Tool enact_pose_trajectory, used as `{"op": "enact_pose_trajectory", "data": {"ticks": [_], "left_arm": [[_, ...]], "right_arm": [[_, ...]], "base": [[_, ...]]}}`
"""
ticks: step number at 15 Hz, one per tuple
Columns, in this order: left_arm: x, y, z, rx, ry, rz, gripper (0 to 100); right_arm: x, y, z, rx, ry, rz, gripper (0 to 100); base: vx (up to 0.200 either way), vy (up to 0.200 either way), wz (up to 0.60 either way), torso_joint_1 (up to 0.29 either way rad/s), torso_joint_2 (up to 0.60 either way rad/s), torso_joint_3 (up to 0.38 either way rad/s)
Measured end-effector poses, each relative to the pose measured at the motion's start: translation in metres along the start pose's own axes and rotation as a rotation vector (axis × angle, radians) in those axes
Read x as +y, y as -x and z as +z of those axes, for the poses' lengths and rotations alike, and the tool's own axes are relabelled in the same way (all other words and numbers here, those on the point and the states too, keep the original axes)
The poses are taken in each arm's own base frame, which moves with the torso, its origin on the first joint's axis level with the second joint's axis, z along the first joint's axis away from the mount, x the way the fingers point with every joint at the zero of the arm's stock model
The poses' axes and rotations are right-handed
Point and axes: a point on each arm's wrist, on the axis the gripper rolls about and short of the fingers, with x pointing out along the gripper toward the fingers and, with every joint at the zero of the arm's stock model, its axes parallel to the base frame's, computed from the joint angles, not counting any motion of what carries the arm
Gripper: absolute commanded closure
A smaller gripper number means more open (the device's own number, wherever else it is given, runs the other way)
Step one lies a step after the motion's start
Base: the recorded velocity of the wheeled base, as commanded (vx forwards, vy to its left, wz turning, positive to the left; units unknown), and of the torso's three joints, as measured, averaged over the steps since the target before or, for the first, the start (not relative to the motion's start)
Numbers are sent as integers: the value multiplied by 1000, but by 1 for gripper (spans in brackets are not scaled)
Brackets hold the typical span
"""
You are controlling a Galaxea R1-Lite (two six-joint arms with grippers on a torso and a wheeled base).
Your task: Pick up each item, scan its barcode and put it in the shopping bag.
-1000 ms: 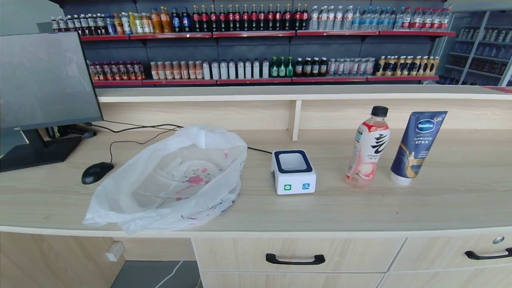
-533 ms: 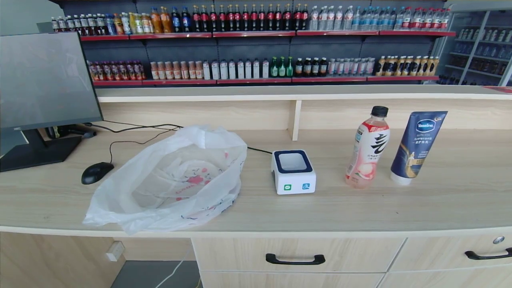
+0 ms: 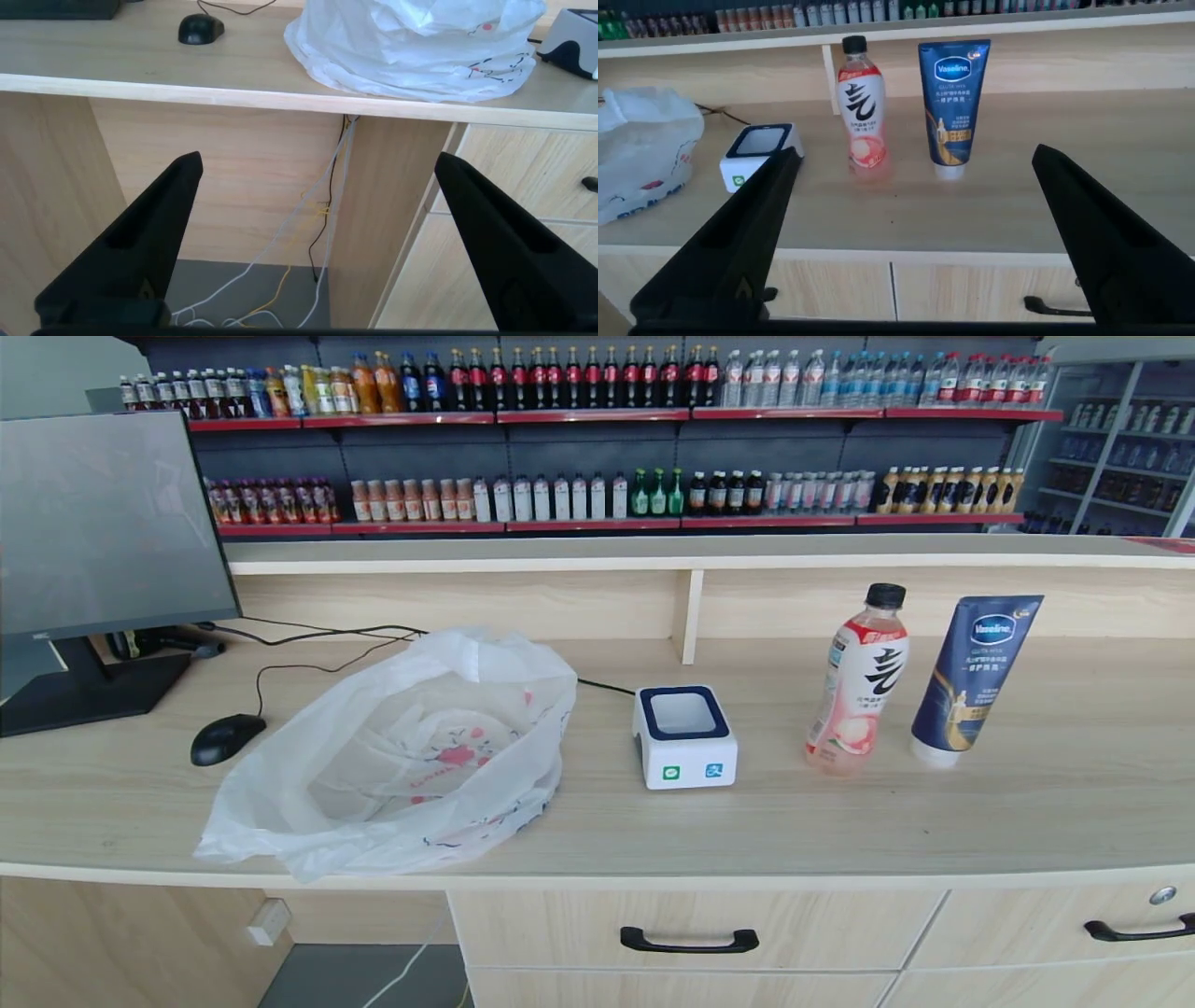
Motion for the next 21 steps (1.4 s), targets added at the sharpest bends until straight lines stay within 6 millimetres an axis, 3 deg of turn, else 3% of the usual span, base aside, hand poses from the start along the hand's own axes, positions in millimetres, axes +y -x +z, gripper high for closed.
{"op": "enact_pose_trajectory", "data": {"ticks": [4,9,13,21], "left_arm": [[0,0,0,0,0,0,0],[0,0,0,0,0,0,0],[0,0,0,0,0,0,0],[0,0,0,0,0,0,0]], "right_arm": [[-3,-76,30,-18,-22,-6,0],[2,-146,25,26,33,52,0],[11,-174,8,77,26,98,0],[21,-201,-23,192,32,142,0]], "base": [[0,0,0,0,0,0],[0,0,0,0,0,0],[0,0,0,0,0,0],[0,0,0,0,0,0]]}}
